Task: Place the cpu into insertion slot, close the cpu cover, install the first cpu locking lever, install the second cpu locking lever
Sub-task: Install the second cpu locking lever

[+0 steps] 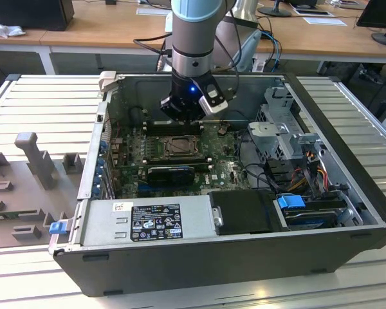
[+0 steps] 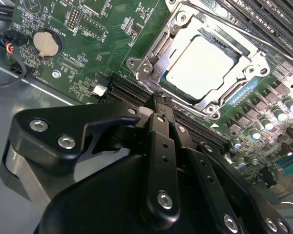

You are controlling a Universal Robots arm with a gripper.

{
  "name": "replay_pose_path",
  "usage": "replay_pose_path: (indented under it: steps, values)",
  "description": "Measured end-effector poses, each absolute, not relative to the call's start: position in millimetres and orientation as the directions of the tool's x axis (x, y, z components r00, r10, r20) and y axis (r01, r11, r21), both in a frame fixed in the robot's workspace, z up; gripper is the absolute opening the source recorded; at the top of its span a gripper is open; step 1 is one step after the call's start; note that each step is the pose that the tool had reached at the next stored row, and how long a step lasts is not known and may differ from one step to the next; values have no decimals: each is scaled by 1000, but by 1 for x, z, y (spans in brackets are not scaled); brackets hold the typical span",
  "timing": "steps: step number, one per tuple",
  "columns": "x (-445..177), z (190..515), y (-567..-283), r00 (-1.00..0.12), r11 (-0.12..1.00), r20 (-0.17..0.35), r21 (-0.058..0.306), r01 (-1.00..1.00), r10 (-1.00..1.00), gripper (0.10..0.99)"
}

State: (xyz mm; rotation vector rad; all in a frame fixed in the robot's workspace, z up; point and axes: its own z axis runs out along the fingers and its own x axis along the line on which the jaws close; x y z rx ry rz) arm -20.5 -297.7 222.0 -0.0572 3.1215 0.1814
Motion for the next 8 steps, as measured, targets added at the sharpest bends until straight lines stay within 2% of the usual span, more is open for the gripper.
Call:
replay_pose_path:
  steps: [8]
  values:
    - [-21,223,-303,-999,993,-16,116,-37,-35,106]
